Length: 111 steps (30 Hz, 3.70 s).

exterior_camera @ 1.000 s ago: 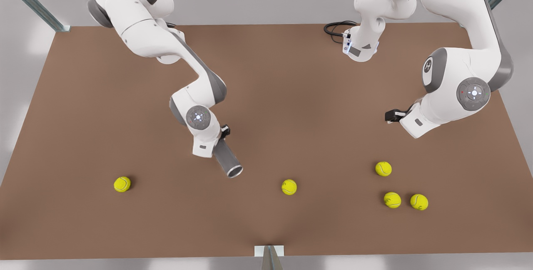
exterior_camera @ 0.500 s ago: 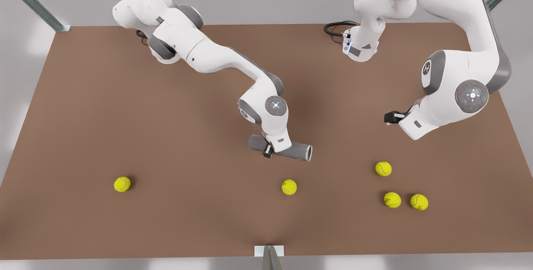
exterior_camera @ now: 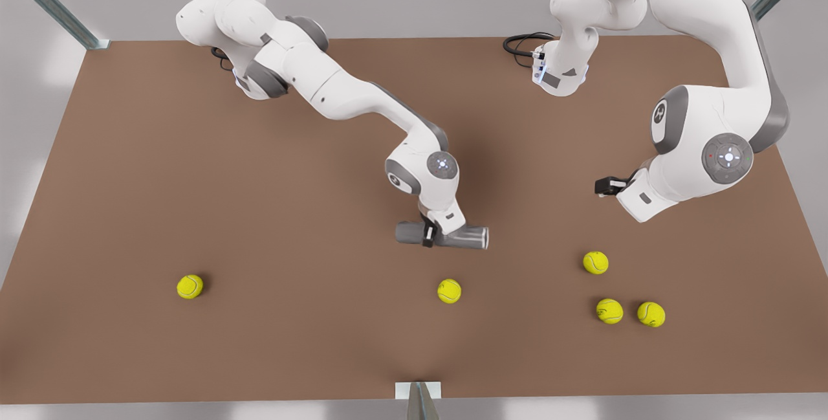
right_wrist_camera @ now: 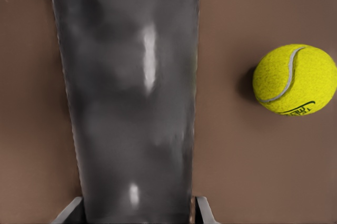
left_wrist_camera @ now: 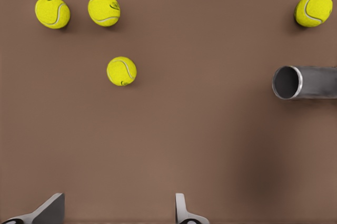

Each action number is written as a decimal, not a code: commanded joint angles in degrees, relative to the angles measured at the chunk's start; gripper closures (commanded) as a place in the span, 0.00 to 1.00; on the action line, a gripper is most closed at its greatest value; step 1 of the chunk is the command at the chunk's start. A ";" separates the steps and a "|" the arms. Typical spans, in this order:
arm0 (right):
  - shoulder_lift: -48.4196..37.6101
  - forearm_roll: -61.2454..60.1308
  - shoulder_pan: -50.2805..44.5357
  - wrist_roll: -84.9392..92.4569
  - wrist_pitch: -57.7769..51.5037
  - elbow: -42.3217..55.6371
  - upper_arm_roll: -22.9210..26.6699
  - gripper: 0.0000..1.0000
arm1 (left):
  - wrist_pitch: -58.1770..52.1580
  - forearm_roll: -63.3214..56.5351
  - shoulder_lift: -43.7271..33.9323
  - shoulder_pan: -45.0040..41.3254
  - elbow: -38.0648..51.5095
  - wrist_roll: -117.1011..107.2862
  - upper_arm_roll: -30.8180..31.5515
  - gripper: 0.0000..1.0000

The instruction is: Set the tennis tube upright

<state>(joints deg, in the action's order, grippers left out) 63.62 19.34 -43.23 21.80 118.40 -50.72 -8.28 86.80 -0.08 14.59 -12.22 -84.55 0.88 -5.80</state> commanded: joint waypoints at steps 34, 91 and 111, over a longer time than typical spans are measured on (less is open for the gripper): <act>-50.87 -16.88 39.98 -32.69 -28.13 -30.32 0.02 0.00 | 25.44 58.00 38.93 9.23 8.53 27.86 14.94 0.00; -49.65 -16.61 39.01 -32.96 -27.87 -30.32 -0.16 0.00 | 25.17 63.45 48.69 6.68 15.21 33.84 18.02 0.56; -49.65 -16.61 38.84 -32.96 -27.87 -30.32 -0.16 0.00 | 23.24 63.19 47.63 6.68 15.29 33.05 17.22 0.72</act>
<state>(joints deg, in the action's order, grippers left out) 13.98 2.72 -4.43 -11.16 90.53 -81.04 -8.42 109.86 65.49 62.15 -5.54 -69.26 33.97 11.42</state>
